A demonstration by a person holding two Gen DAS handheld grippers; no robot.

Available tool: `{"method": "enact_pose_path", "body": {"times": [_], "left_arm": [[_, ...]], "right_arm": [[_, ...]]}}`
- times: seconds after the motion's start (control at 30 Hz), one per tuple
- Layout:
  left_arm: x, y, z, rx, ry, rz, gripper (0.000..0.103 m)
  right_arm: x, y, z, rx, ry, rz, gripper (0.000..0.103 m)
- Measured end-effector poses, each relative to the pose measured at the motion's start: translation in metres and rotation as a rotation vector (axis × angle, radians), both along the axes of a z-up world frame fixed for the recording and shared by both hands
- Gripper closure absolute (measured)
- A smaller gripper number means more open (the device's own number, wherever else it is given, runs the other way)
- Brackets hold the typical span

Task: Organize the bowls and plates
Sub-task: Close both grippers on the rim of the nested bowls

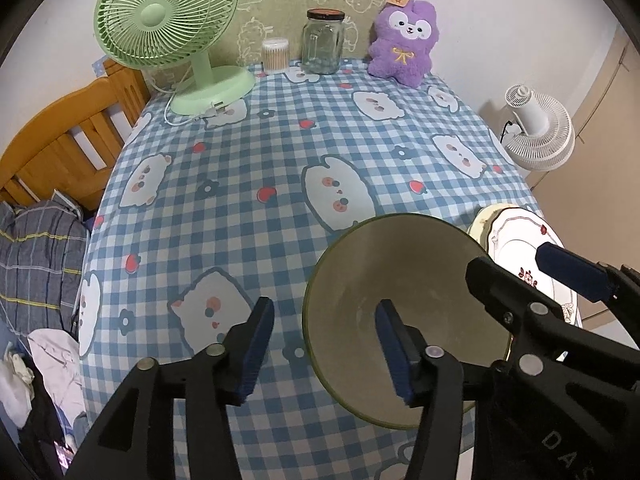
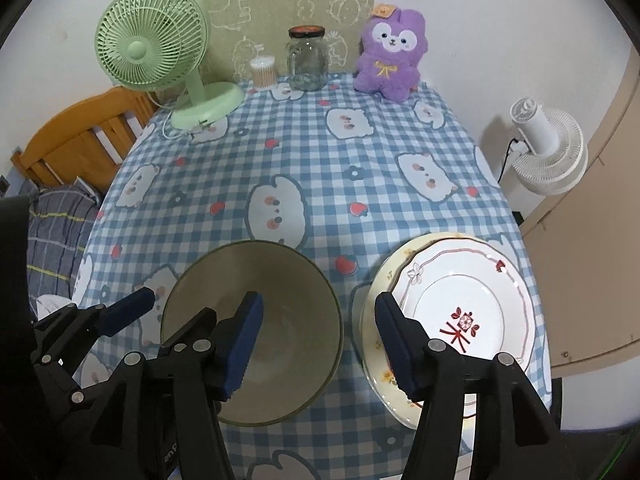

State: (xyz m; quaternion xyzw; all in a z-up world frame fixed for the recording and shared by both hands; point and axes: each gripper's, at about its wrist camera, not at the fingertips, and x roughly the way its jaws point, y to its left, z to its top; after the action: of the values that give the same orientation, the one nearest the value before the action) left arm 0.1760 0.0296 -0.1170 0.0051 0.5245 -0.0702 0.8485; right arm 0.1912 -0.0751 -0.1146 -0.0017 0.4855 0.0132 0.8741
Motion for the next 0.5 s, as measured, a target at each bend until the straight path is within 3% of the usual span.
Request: {"method": "enact_pose_path", "body": {"times": [0.17, 0.5], "left_arm": [[0.002, -0.002, -0.008, -0.001, 0.009, 0.011, 0.037], [0.011, -0.001, -0.031, -0.013, 0.052, 0.054, 0.036]], "right_arm": [[0.007, -0.002, -0.012, 0.008, 0.026, 0.011, 0.041], [0.025, -0.007, -0.038, 0.023, 0.083, 0.030, 0.041]]}}
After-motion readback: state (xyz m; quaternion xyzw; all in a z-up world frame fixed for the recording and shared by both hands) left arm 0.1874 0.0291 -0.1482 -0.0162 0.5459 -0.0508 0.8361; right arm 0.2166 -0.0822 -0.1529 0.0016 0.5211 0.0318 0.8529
